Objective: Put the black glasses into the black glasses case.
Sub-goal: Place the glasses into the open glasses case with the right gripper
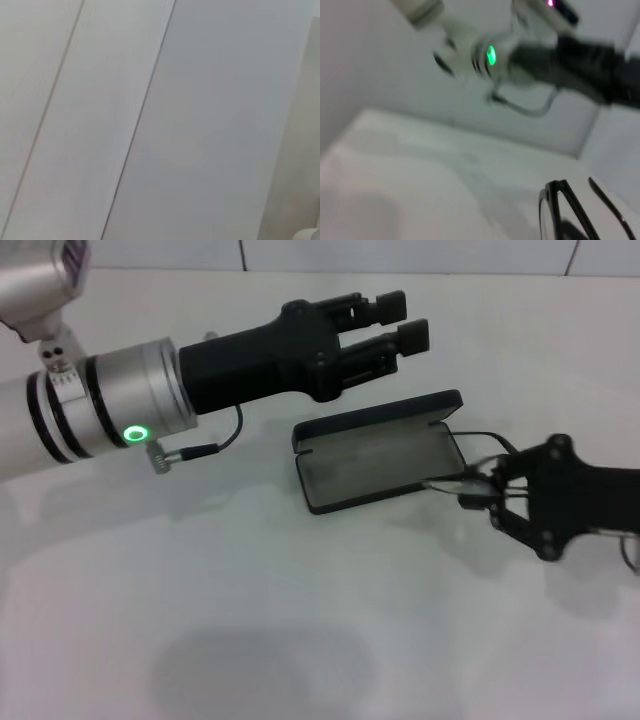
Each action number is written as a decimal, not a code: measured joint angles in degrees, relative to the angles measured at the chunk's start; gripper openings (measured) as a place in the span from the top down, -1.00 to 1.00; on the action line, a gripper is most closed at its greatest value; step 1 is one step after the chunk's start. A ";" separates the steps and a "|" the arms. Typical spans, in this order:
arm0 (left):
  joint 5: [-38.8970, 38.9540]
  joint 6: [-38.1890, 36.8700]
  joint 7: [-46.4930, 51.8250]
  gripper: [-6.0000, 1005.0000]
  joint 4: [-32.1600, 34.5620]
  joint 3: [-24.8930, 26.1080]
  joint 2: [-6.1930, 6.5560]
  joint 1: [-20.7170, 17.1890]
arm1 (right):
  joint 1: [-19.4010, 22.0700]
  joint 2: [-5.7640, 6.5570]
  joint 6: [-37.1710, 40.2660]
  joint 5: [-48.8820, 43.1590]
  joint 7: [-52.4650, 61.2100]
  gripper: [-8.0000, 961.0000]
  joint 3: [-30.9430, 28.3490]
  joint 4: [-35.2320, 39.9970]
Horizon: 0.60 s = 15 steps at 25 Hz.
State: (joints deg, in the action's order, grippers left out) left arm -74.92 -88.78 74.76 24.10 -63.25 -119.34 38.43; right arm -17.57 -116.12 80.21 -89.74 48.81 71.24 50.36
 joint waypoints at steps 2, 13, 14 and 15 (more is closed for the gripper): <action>0.13 0.01 -0.01 -0.07 0.01 0.04 0.14 -0.12 | 0.27 -0.05 -3.38 0.00 1.14 0.74 2.70 1.71; -0.39 1.38 0.27 -0.07 0.07 0.01 0.16 0.06 | 2.35 0.23 -34.07 -2.84 5.66 0.73 26.76 13.52; -0.39 1.38 0.27 -0.07 0.07 0.01 0.16 0.06 | 2.46 0.23 -35.70 -3.29 5.68 0.73 28.16 13.93; -0.41 1.41 0.26 -0.07 0.07 -0.04 0.16 0.24 | 2.51 0.21 -37.04 -3.54 5.70 0.73 29.17 14.21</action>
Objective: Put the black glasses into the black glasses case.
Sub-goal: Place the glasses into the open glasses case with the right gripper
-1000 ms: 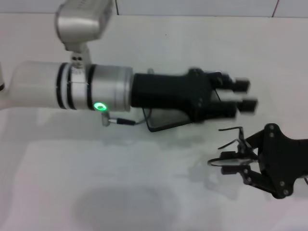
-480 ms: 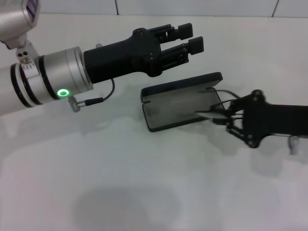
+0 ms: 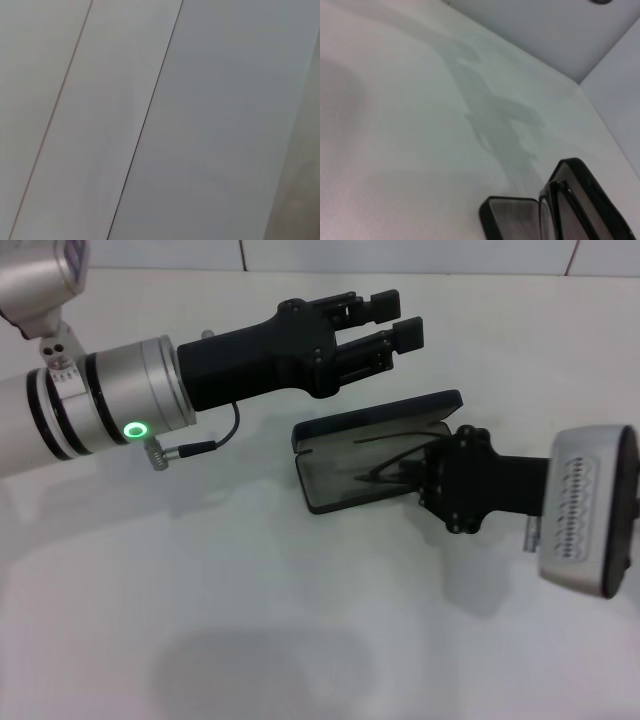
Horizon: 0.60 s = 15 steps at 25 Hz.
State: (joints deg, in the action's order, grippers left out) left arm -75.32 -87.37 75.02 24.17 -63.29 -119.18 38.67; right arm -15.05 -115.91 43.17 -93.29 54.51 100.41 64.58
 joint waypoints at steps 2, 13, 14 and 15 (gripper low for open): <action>-0.01 0.10 -0.06 -0.07 0.00 0.03 0.00 0.09 | 0.03 -0.02 -2.91 -0.49 0.01 0.73 1.91 0.52; -0.08 0.82 -0.33 -0.07 0.00 -0.04 0.00 0.09 | -0.38 -0.20 -11.52 -0.28 0.33 0.73 7.06 1.99; -0.08 0.83 -0.35 -0.07 0.00 -0.01 0.00 0.11 | -0.44 -0.19 -11.53 -0.26 0.41 0.73 7.10 1.99; -0.09 0.83 -0.38 -0.07 0.00 0.01 0.00 0.16 | -0.47 -0.19 -11.53 -0.26 0.44 0.73 7.17 1.98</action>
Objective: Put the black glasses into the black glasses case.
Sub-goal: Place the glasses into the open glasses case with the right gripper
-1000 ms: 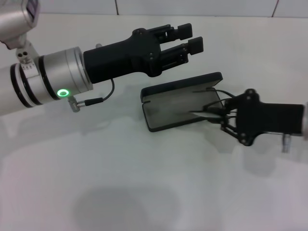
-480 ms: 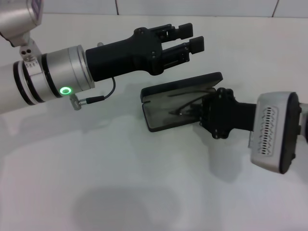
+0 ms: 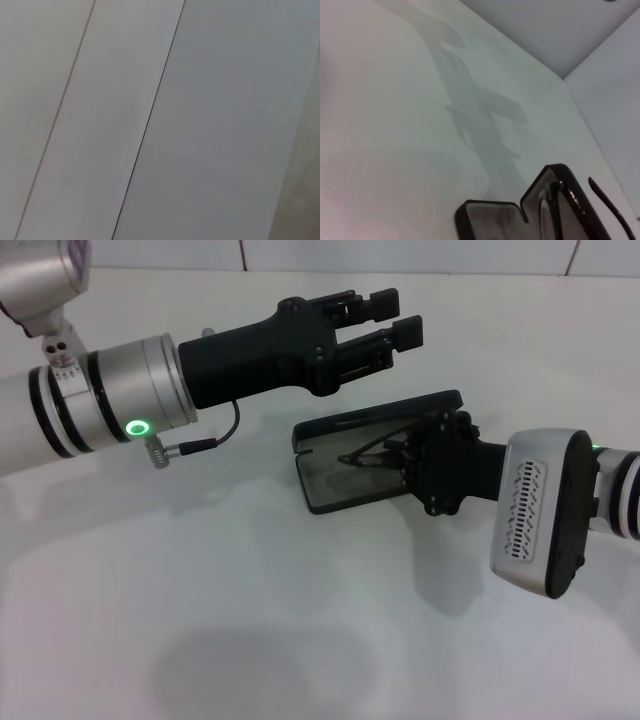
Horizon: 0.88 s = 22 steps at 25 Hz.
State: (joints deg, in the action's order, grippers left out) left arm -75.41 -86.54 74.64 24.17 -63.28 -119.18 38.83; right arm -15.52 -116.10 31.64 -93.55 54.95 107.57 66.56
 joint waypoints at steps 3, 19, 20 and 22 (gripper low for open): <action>0.00 0.00 -0.04 -0.08 0.00 -0.02 0.00 0.12 | -0.02 0.00 -0.10 -0.28 0.04 0.73 0.45 -0.28; 0.00 -0.03 0.34 -0.08 0.00 0.09 -0.26 0.09 | 0.28 -0.01 -0.78 0.03 0.08 0.66 1.63 -1.08; 0.00 -0.03 0.40 -0.08 0.00 0.06 -0.26 0.04 | 0.41 -0.05 -0.78 0.04 0.08 0.65 1.82 -1.08; 0.00 -0.03 0.43 -0.08 0.00 -0.05 -0.26 -0.13 | 0.66 -0.07 -0.79 0.05 0.08 0.63 2.18 -0.95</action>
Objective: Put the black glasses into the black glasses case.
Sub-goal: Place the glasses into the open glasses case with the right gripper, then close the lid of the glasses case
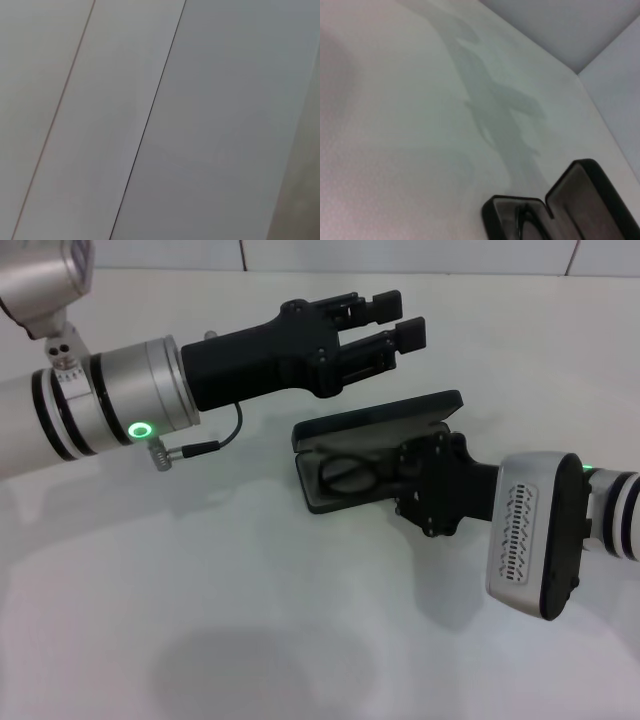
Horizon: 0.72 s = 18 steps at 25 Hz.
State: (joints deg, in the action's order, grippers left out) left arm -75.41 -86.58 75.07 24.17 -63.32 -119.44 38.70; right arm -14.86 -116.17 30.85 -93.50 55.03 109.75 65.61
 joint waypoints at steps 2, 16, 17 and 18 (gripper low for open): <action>0.00 -0.04 0.00 -0.08 0.00 -0.07 0.00 -0.16 | 0.35 0.04 0.02 0.18 0.00 0.42 0.07 0.20; -3.00 9.51 2.95 -0.09 -0.04 -0.05 0.17 -0.80 | 2.91 0.89 44.85 5.07 3.66 0.32 -30.07 -4.48; -3.21 12.24 3.03 -0.09 -0.08 -0.13 0.03 -0.43 | 2.02 1.10 51.09 4.33 3.59 0.32 -34.87 -7.11; -3.54 15.17 3.06 -0.09 -0.25 -0.21 -0.07 0.05 | 1.04 1.45 57.10 3.34 3.51 0.32 -39.73 -9.85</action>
State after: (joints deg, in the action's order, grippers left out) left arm -78.95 -71.41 78.13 23.92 -63.53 -119.52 38.75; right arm -13.81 -114.72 87.95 -90.16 58.54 70.02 55.76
